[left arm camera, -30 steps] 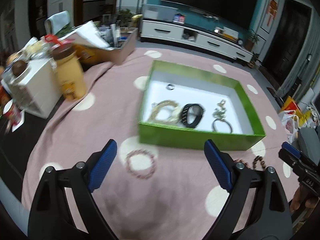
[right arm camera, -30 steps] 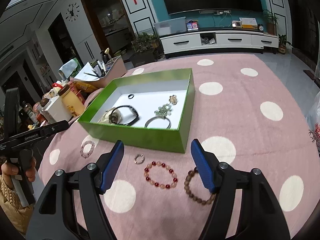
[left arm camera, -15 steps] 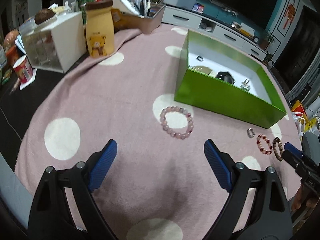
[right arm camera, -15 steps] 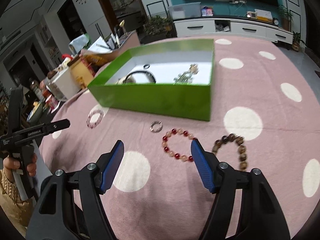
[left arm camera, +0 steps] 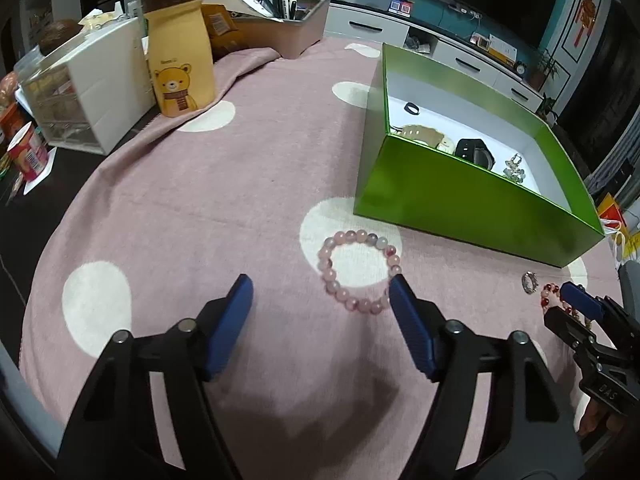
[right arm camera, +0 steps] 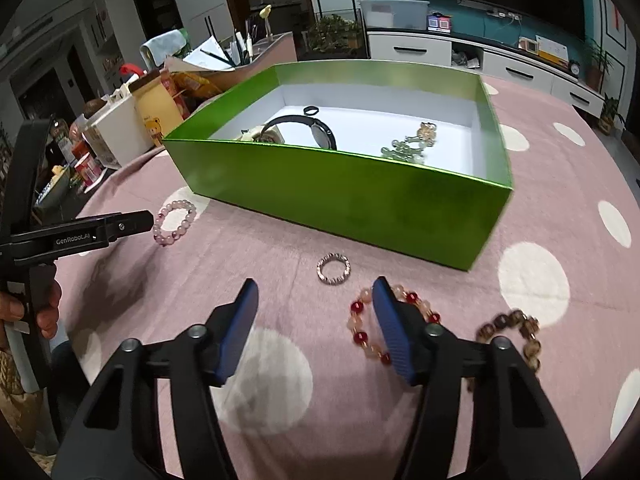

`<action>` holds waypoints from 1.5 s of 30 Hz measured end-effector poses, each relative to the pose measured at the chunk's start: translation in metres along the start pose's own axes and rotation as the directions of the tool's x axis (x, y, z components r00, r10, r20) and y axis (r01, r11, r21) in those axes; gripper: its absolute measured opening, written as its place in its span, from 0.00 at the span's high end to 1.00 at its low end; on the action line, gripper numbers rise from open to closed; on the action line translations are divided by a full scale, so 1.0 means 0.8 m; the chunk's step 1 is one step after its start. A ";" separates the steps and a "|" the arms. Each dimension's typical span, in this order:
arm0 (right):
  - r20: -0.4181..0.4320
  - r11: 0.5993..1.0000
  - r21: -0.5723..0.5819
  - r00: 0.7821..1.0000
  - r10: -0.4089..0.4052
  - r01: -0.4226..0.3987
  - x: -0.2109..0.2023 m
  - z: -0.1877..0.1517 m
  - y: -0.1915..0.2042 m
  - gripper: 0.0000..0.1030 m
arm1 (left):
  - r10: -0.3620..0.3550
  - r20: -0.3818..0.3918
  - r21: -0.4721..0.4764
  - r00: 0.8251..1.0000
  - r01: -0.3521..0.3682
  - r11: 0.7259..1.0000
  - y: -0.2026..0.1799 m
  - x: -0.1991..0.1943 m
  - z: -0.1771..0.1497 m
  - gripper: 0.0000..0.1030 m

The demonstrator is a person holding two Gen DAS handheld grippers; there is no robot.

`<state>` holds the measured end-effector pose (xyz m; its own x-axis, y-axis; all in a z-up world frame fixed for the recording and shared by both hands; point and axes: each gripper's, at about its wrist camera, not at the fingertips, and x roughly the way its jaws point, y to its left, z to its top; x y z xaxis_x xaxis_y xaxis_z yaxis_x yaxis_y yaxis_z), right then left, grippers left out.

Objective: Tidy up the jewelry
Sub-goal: 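Grasp the pink bead bracelet with the left tool while the right tool grasps the silver ring, then lift the bracelet and ring with both tools toward the green box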

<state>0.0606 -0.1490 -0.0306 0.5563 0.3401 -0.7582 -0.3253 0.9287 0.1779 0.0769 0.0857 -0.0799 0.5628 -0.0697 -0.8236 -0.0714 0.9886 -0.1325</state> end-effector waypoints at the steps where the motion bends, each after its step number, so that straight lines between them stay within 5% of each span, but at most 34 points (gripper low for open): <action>1: -0.004 1.000 -0.008 1.000 -0.005 0.004 0.005 0.002 0.001 0.47 | 0.002 -0.001 0.004 1.000 -0.002 1.000 -0.001 0.003 0.002 0.36; 14: -0.037 0.995 -0.081 0.998 -0.058 0.055 0.041 0.014 0.007 0.69 | 0.027 0.012 0.073 1.000 -0.028 0.997 -0.011 0.026 0.010 0.62; 16: -0.036 0.993 -0.096 0.997 -0.069 0.066 0.043 0.015 0.008 0.78 | 0.037 0.019 0.092 0.999 -0.038 0.995 -0.012 0.027 0.008 0.70; 20: -0.028 0.990 -0.113 0.996 -0.082 0.078 0.045 0.014 0.010 0.80 | 0.029 0.026 0.131 0.999 -0.033 0.991 -0.016 0.026 0.005 0.90; 27: -0.012 0.996 -0.079 0.999 -0.050 0.049 0.034 0.015 0.009 0.80 | -0.020 0.011 0.089 1.000 0.019 0.996 -0.014 0.019 0.004 0.93; 45: 0.156 0.999 -0.040 0.988 0.005 0.001 -0.068 0.023 0.003 0.80 | -0.168 0.165 0.103 0.972 0.152 0.983 -0.045 -0.083 0.026 0.93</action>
<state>0.0437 -0.1628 0.0221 0.6671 0.3639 -0.6501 -0.3553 0.9223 0.1517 0.0589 0.0571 -0.0092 0.6946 -0.2116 -0.6876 0.1002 0.9749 -0.1988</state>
